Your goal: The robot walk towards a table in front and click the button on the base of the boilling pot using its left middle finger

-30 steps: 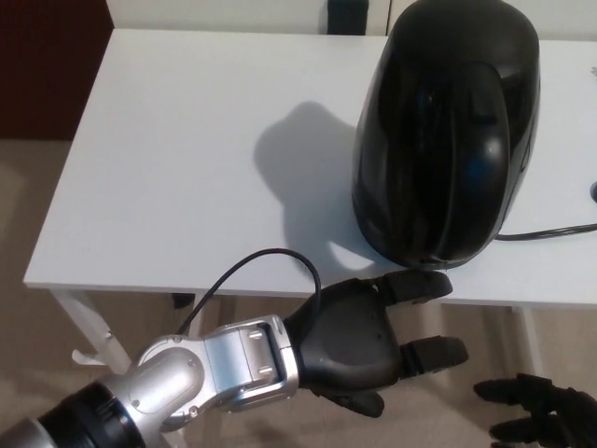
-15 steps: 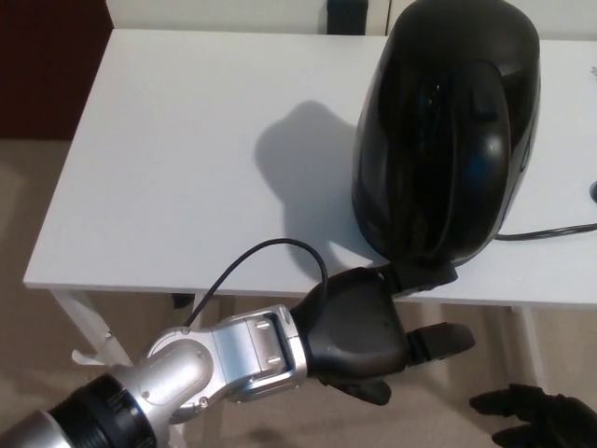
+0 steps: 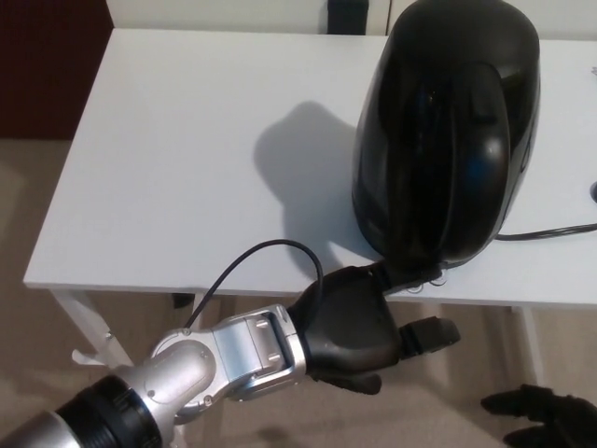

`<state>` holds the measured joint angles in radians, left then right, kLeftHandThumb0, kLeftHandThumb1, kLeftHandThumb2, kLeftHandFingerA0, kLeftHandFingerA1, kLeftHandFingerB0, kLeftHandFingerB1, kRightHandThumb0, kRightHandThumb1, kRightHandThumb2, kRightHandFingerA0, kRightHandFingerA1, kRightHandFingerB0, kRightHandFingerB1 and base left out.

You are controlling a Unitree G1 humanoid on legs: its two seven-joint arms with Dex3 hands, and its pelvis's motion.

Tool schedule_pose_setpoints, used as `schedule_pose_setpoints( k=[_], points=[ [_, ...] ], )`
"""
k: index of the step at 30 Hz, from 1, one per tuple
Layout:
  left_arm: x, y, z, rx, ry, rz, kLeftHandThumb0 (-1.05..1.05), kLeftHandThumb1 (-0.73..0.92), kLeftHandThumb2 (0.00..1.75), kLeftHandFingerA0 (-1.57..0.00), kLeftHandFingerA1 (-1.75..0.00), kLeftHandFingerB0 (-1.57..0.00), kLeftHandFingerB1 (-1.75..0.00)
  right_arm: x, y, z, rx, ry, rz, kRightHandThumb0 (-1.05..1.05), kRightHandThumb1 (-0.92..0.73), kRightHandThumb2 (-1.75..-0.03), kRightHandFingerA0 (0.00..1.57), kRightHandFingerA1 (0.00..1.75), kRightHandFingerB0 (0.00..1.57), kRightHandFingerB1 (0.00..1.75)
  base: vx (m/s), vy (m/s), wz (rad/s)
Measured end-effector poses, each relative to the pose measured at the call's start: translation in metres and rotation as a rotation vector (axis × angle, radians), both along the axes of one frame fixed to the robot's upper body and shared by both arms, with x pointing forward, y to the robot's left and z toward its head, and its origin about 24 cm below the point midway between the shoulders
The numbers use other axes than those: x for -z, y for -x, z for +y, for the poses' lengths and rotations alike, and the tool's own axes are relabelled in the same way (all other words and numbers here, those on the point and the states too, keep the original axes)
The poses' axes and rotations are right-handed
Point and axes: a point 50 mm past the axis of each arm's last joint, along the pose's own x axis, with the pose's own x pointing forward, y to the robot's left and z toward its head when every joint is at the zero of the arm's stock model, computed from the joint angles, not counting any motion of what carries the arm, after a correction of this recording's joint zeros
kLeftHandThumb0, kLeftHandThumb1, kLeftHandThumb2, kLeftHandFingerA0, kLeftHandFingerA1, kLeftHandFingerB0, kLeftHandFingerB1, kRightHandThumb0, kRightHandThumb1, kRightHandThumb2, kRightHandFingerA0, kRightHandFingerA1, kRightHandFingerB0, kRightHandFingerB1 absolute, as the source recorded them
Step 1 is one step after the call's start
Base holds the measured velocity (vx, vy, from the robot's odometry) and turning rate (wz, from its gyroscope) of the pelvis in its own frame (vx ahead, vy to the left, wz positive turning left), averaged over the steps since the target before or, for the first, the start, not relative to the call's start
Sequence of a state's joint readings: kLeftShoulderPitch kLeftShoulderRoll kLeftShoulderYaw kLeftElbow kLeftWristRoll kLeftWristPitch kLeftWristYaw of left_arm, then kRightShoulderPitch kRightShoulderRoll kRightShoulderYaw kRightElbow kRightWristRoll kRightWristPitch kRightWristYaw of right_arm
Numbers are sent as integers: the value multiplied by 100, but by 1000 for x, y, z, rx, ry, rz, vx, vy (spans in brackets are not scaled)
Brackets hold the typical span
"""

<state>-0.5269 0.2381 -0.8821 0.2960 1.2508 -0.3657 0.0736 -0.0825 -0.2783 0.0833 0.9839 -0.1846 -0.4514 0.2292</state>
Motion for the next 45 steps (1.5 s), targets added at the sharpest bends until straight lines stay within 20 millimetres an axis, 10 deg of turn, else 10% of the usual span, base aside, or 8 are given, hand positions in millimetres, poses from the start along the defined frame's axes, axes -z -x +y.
schedule_pose_setpoints(
  k=[22,24,25,26,36,37,42,45],
  points=[
    [11,0,4,-13,11,15,-74,92,70,-25,-31,-10,-22,-5,-5,-39,461,-6,-18,-41,-47,-87,50,63,37,55,0,0,0],
    [11,0,4,-12,13,14,-35,53,110,-1,-46,0,-48,-5,-5,-39,467,-6,-19,-40,-47,-87,50,63,38,56,0,0,0],
    [11,1,4,-12,13,14,-74,92,74,-22,-31,-7,-21,-5,-6,-39,469,-7,-20,-40,-48,-87,50,63,38,56,0,0,0],
    [11,1,4,-13,12,13,-78,81,107,-14,-42,-4,-27,-5,-6,-38,471,-9,-21,-39,-49,-88,49,62,36,55,0,0,0],
    [15,3,4,-15,-15,14,-79,79,107,-14,-43,-4,-27,-6,-8,-37,478,-13,-26,-29,-62,-58,59,51,47,46,0,0,0],
    [16,4,4,-17,-15,15,-75,92,72,-24,-31,-8,-22,-6,-8,-37,478,-14,-26,-30,-61,-58,57,51,48,46,0,0,0],
    [17,5,7,-21,-8,15,-76,78,104,-14,-42,-6,-30,-6,-8,-37,477,-16,-25,-30,-60,-57,57,52,46,45,0,0,0],
    [15,6,13,-19,-1,5,-74,91,74,-22,-31,-7,-21,-6,-9,-37,479,-19,-27,-32,-60,-58,55,52,45,46,0,0,0]
  ],
)
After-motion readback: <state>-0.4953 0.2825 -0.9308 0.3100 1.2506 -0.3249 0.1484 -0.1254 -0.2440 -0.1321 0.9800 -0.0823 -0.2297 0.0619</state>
